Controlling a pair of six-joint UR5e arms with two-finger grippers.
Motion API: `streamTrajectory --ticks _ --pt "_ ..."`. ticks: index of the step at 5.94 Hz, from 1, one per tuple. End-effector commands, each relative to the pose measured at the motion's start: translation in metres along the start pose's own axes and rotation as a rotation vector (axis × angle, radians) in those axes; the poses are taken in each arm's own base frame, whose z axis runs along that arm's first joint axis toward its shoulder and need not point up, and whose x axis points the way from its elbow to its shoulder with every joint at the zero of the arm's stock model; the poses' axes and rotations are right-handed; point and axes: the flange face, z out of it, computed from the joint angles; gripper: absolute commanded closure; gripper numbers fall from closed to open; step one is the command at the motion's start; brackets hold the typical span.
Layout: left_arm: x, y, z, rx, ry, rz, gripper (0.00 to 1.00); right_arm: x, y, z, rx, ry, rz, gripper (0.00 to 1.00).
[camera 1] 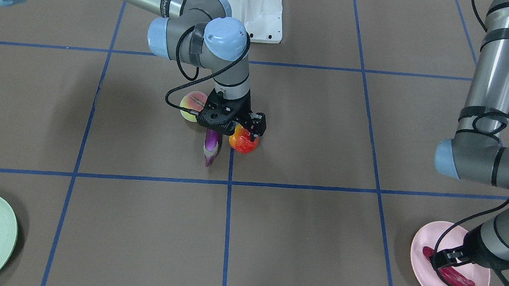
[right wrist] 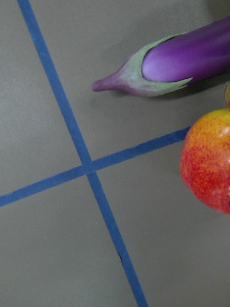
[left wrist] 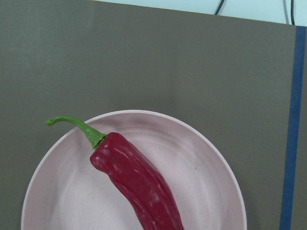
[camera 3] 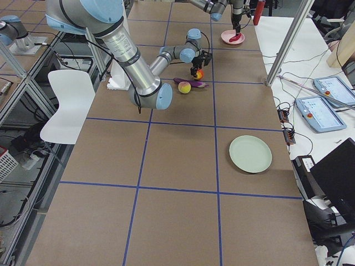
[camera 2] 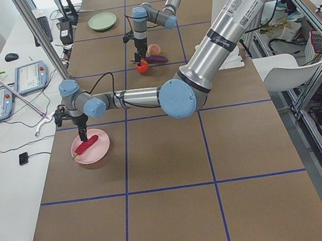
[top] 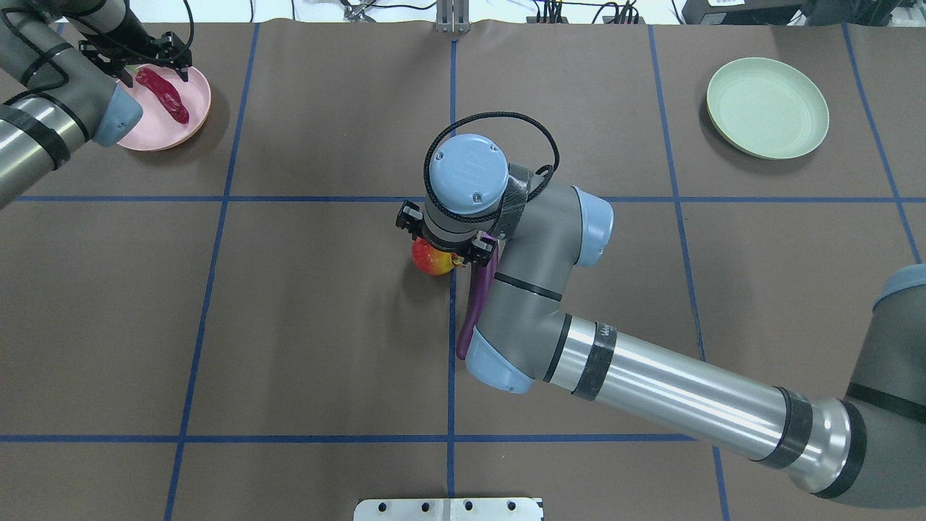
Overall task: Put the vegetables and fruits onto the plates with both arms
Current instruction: 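Lower the right gripper onto the red pomegranate and close it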
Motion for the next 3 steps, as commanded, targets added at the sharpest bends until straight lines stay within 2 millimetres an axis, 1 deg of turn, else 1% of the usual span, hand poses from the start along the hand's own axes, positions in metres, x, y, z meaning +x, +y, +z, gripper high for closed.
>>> streamTrajectory --ticks 1,2,3 --pt "-0.001 0.003 -0.002 0.004 0.004 -0.007 0.00 -0.006 -0.003 -0.013 0.002 -0.037 0.029 0.09" --pt "0.001 0.003 -0.004 0.007 0.008 -0.015 0.00 0.000 -0.005 -0.004 0.006 -0.023 0.040 0.09" --pt "0.006 0.004 -0.006 0.011 0.014 -0.019 0.00 0.000 -0.005 -0.001 0.021 -0.019 0.039 0.09"
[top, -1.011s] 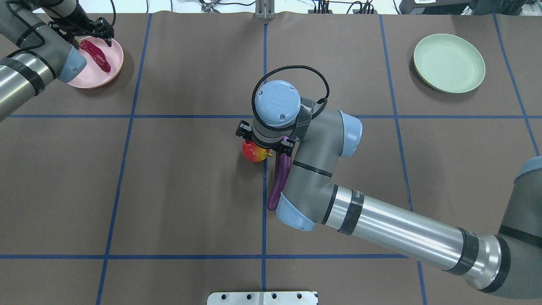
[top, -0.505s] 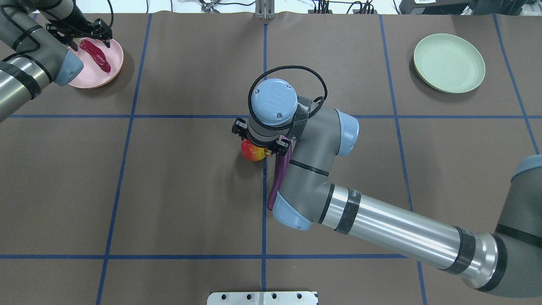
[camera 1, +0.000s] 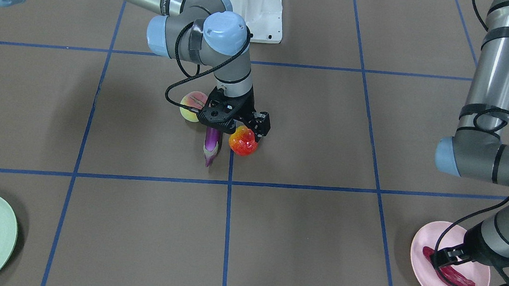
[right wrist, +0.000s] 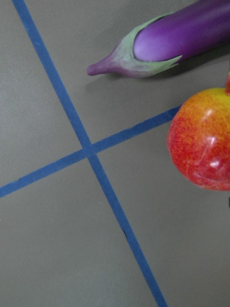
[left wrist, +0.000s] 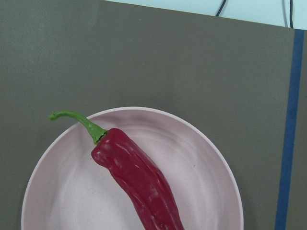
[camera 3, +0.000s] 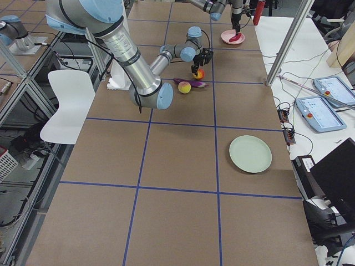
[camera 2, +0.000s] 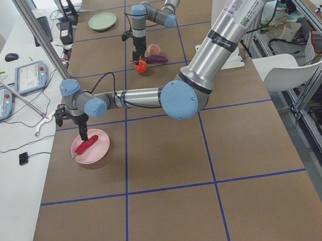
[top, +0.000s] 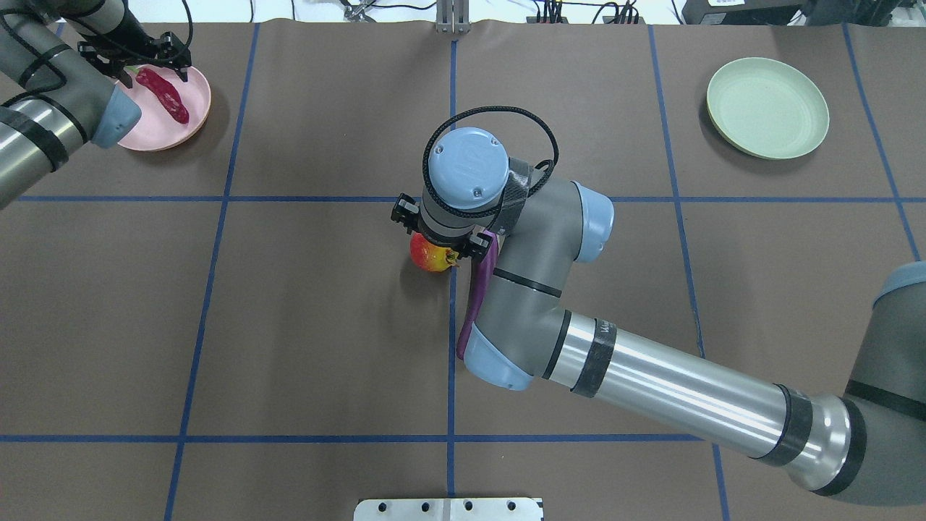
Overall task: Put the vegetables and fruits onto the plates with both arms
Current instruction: 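Lower the right gripper onto the red pomegranate and close it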
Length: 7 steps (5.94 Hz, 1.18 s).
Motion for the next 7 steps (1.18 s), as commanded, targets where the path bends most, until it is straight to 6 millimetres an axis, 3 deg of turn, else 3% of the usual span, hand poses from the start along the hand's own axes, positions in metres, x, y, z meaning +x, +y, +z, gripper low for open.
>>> streamTrajectory --ticks 1,3,4,5,6,7 --pt "0.006 0.001 -0.006 0.008 0.011 -0.017 0.00 0.003 -0.002 0.012 0.024 0.014 0.004 0.09" --pt "0.004 0.006 -0.007 0.011 0.015 -0.019 0.00 0.002 -0.003 0.015 0.026 0.017 0.003 0.09" --pt "0.004 0.008 -0.006 0.010 0.016 -0.023 0.00 0.003 -0.003 0.026 0.021 -0.002 -0.003 0.11" --pt "0.004 0.008 -0.007 0.012 0.018 -0.034 0.00 0.002 -0.003 0.027 0.020 -0.010 -0.003 0.23" --pt "0.005 0.008 -0.009 0.014 0.020 -0.034 0.00 0.002 -0.002 0.029 0.019 -0.008 0.018 0.71" --pt "0.009 0.009 -0.011 0.017 0.025 -0.042 0.00 -0.001 -0.001 0.025 0.014 -0.029 0.028 1.00"
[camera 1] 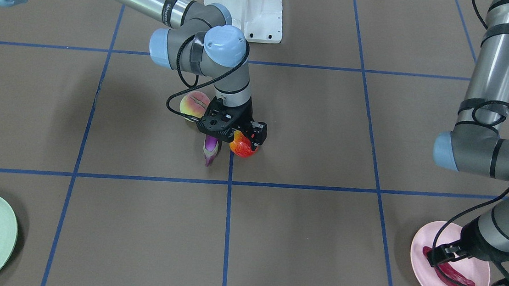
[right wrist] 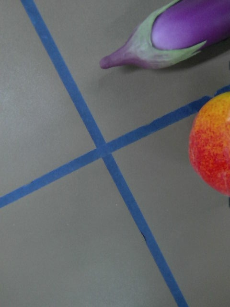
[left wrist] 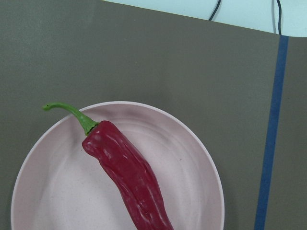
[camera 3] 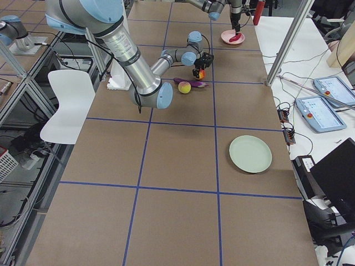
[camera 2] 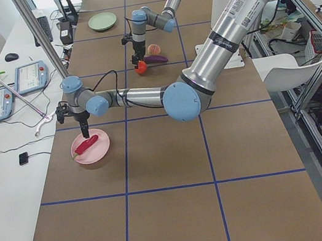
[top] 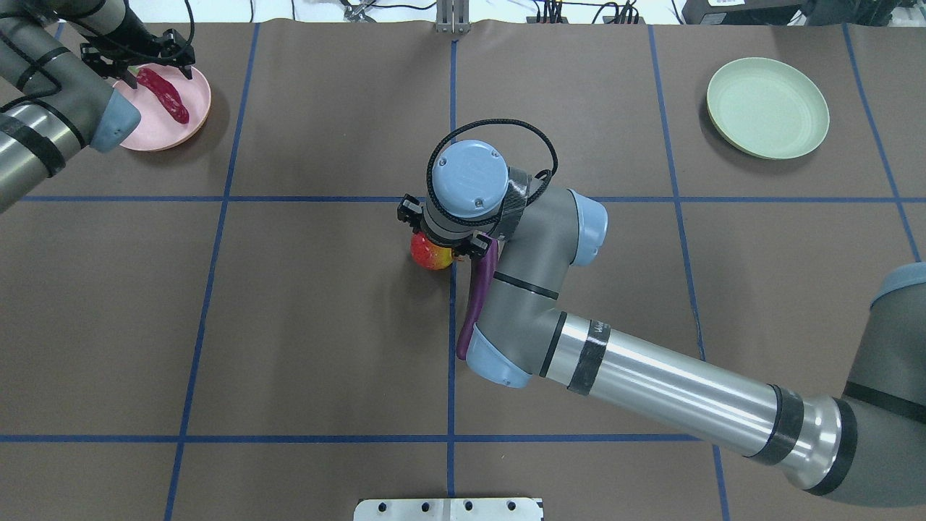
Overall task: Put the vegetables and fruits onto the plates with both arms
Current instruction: 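Lower the right gripper onto the red pomegranate and close it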
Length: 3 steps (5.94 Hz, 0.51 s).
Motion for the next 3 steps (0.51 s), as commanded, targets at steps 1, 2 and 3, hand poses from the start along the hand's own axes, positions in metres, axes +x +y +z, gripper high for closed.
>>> streamTrajectory --ticks 1,2,3 --pt "0.006 0.001 -0.005 0.005 0.010 -0.009 0.00 -0.013 0.002 -0.013 -0.006 -0.037 0.016 1.00" --pt "0.009 0.001 -0.009 0.008 0.016 -0.023 0.00 -0.021 -0.004 -0.034 -0.011 -0.064 0.021 1.00" --pt "0.015 0.005 -0.008 0.006 0.020 -0.035 0.00 -0.024 -0.010 -0.052 -0.017 -0.058 0.032 1.00"
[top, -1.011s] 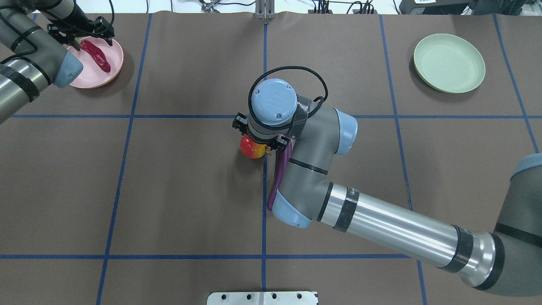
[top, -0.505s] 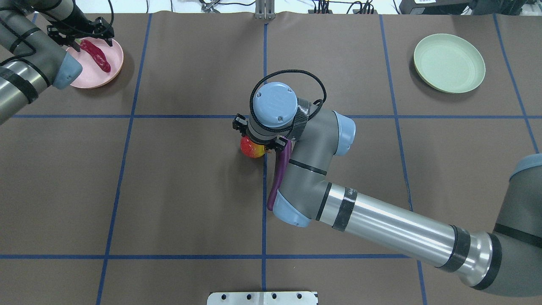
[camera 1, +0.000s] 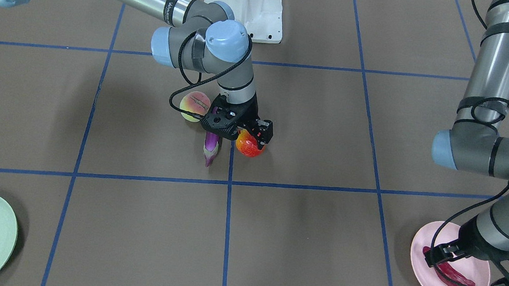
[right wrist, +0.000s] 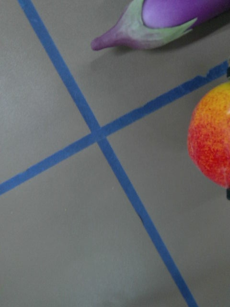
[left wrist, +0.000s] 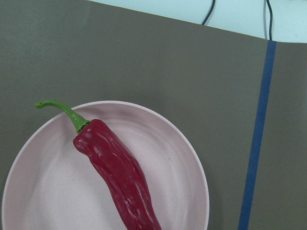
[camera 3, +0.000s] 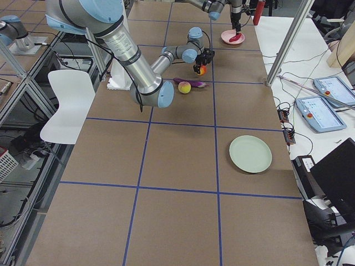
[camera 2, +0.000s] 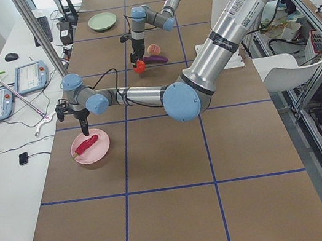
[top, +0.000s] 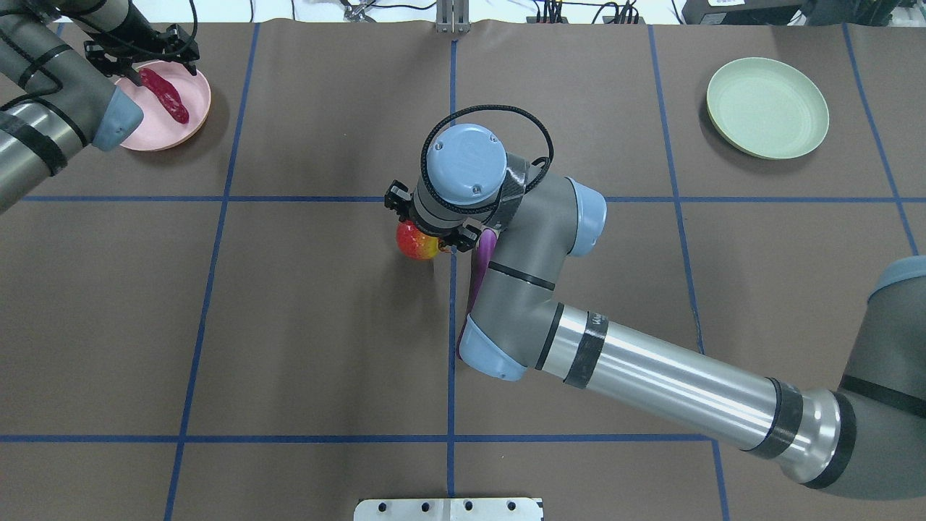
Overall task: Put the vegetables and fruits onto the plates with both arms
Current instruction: 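Lower the right gripper onto the red pomegranate and close it, then lift the pomegranate to the green plate while the left gripper releases the chili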
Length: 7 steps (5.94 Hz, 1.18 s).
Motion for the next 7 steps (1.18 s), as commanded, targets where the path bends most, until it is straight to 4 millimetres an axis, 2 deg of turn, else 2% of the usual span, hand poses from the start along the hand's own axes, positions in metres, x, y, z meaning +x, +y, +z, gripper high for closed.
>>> streamTrajectory --ticks 1,2,3,4,5,6,7 --pt "0.009 0.006 -0.001 -0.001 0.011 -0.010 0.00 -0.009 -0.028 -0.044 0.009 -0.013 0.029 1.00" --pt "0.013 0.007 -0.004 -0.002 0.017 -0.007 0.00 0.002 -0.097 -0.092 0.028 0.023 0.069 1.00" --pt "0.015 0.007 -0.006 0.000 0.022 -0.007 0.00 0.032 -0.170 -0.112 0.064 0.048 0.016 1.00" --pt "0.025 0.009 -0.018 0.010 0.039 0.000 0.00 0.090 -0.257 -0.128 0.112 0.105 -0.092 1.00" --pt "0.055 0.026 -0.027 -0.012 0.076 -0.045 0.00 0.141 -0.349 -0.139 0.129 0.183 -0.148 1.00" --pt "0.104 0.060 -0.051 -0.030 0.151 -0.086 0.00 0.194 -0.423 -0.141 0.131 0.273 -0.194 1.00" --pt "0.167 0.122 -0.056 -0.089 0.177 -0.118 0.00 0.242 -0.477 -0.146 0.116 0.345 -0.250 1.00"
